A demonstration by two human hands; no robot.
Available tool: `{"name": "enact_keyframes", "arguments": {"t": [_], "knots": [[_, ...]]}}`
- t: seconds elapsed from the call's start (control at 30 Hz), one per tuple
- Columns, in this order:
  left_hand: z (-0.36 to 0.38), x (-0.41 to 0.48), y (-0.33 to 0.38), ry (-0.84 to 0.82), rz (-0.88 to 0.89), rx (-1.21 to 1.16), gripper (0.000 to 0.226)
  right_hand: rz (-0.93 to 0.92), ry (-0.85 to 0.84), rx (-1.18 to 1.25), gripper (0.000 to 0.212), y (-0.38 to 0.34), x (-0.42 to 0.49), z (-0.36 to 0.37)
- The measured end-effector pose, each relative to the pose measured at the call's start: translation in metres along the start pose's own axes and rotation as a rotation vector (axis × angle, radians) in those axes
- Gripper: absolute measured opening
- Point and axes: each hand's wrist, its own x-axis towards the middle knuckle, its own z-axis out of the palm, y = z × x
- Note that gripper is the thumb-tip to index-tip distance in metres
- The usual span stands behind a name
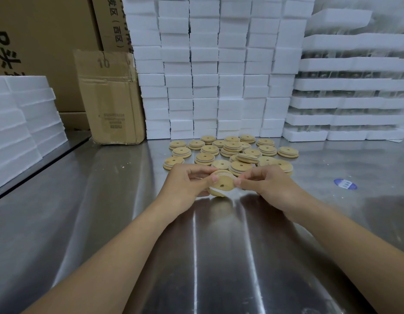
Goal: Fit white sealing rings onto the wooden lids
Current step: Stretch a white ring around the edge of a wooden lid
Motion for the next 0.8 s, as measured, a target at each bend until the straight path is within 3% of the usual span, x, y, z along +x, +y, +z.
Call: {"name": "enact_keyframes", "arguments": {"t": [0.17,0.27,0.37,0.57,0.8], "knots": [[0.003,-0.003,0.003,0.045,-0.054,-0.171,0.018,-0.037,-0.014,0.094,0.019,-0.008,-0.003,0.003],[0.007,-0.003,0.005,0.063,-0.090,-0.240,0.019,-0.072,0.028,0.194,0.009,-0.014,-0.005,0.009],[0.010,-0.003,0.006,0.025,-0.099,-0.190,0.018,-0.146,0.095,0.186,0.008,-0.015,-0.006,0.012],[0.019,-0.007,0.005,-0.041,0.008,-0.061,0.016,-0.309,0.046,0.103,0.004,-0.012,-0.009,0.018],[0.015,-0.008,0.006,-0.062,-0.040,-0.130,0.021,-0.308,0.077,0.017,0.008,-0.011,-0.007,0.018]]}}
